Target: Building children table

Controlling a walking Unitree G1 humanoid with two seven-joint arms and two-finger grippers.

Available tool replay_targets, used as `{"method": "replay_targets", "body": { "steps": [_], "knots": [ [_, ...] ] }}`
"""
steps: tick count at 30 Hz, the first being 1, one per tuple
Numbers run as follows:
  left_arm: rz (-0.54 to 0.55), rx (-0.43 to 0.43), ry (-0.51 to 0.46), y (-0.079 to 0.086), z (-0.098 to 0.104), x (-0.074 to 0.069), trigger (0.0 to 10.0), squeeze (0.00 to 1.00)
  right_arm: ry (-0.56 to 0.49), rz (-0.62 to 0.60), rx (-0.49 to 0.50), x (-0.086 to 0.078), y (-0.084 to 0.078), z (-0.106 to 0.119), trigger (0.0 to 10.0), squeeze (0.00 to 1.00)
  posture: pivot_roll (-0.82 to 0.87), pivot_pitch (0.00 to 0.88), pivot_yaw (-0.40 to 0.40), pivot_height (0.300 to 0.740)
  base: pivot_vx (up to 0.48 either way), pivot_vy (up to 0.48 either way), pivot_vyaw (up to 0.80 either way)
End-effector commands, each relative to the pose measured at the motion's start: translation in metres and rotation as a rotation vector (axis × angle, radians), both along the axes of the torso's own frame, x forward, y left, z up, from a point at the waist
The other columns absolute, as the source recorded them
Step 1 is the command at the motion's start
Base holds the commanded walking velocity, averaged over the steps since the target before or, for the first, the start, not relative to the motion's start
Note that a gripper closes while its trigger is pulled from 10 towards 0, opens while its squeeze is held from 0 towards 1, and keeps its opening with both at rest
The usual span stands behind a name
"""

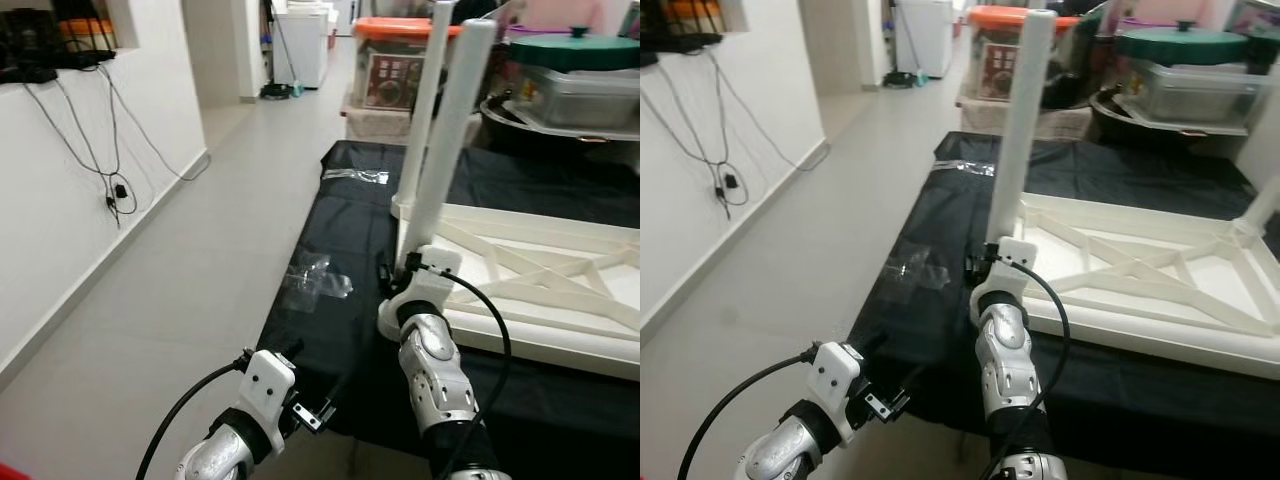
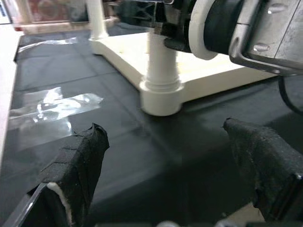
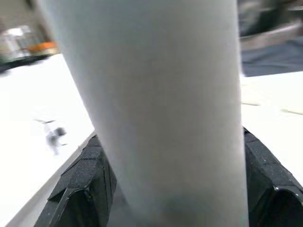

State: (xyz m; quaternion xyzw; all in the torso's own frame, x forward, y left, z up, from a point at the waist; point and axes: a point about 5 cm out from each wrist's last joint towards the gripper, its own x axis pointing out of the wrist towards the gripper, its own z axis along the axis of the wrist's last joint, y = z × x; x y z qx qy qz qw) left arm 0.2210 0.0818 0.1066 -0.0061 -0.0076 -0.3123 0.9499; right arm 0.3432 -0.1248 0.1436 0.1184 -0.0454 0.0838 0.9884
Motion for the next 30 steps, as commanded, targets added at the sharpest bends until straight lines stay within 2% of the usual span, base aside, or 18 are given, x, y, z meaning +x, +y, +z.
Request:
{"method": "replay_targets", "body": {
  "steps": [1,2,3,4,7,9,10,11,13,15,22,23,24,25,28,30],
  "knots": [
    [0.001,-0.006,0.020,0.000,-0.003,0.000,10.0,0.00,0.023,0.361,-0.001,-0.001,0.020,0.000,10.0,0.00,0.03,0.000,-0.031,0.740,0.000,0.000,0.00],
    [0.001,-0.006,0.020,0.000,-0.003,0.000,10.0,0.00,0.023,0.361,-0.001,-0.001,0.020,0.000,10.0,0.00,0.03,0.000,-0.031,0.740,0.000,0.000,0.00],
    [0.002,-0.006,0.019,0.000,-0.003,0.000,10.0,0.00,0.034,0.448,-0.003,-0.001,0.019,0.001,10.0,0.00,0.03,0.000,-0.031,0.740,0.000,0.000,0.00],
    [0.002,-0.006,0.019,0.000,-0.003,0.000,10.0,0.00,0.034,0.448,-0.003,-0.001,0.019,0.001,10.0,0.00,0.03,0.000,-0.031,0.740,0.000,0.000,0.00],
    [0.003,-0.006,0.018,0.000,-0.003,0.000,10.0,0.00,0.026,0.671,-0.005,0.001,0.015,0.013,10.0,0.00,0.03,0.000,-0.033,0.740,0.000,0.000,0.00],
    [0.003,-0.006,0.018,0.000,-0.003,0.000,10.0,0.00,0.026,0.671,-0.005,0.001,0.015,0.013,10.0,0.00,0.03,0.000,-0.033,0.740,0.000,0.000,0.00],
    [0.004,-0.006,0.018,0.000,-0.003,0.000,10.0,0.00,0.023,0.748,-0.004,0.002,0.016,0.016,10.0,0.00,0.04,0.000,-0.034,0.740,0.000,0.000,0.00],
    [0.004,-0.006,0.018,0.000,-0.003,0.000,10.0,0.00,0.023,0.748,-0.004,0.002,0.016,0.016,10.0,0.00,0.04,0.000,-0.034,0.740,0.000,0.000,0.00],
    [0.005,-0.006,0.017,0.000,-0.002,0.000,10.0,0.00,0.017,0.936,-0.038,-0.002,0.021,0.019,10.0,0.00,0.04,0.000,-0.034,0.740,0.000,0.000,0.00],
    [0.006,-0.006,0.016,0.000,-0.002,0.000,10.0,0.00,0.025,1.052,-0.068,-0.005,0.024,0.016,10.0,0.00,0.05,0.000,-0.037,0.740,0.000,0.000,0.00],
    [0.009,-0.006,0.016,0.000,-0.002,-0.001,10.0,0.00,0.058,1.194,-0.094,-0.011,0.026,0.011,10.0,0.00,0.04,0.000,-0.037,0.740,0.000,0.000,0.00],
    [0.008,-0.006,0.016,0.000,-0.002,-0.001,10.0,0.00,0.067,1.202,-0.099,-0.011,0.027,0.010,2.6,0.00,0.04,0.000,-0.035,0.740,0.000,0.000,0.00],
    [0.008,-0.006,0.016,0.000,-0.002,-0.001,10.0,0.00,0.067,1.202,-0.099,-0.011,0.027,0.010,2.6,0.00,0.04,0.000,-0.035,0.740,0.000,0.000,0.00],
    [0.008,-0.006,0.017,0.000,-0.002,-0.001,10.0,0.00,0.066,1.189,-0.115,-0.011,0.028,0.009,0.0,0.00,0.04,0.000,-0.034,0.740,0.000,0.000,0.00],
    [0.007,-0.005,0.018,0.001,-0.002,-0.001,10.0,0.00,0.058,1.130,-0.131,-0.007,0.029,0.007,0.0,0.00,0.04,0.000,-0.034,0.740,0.000,0.000,0.00],
    [0.007,-0.005,0.019,0.001,-0.002,-0.001,10.0,0.00,0.046,1.042,-0.120,-0.003,0.030,0.006,0.0,0.00,0.05,0.000,-0.033,0.740,0.000,0.000,0.00]
  ]
}}
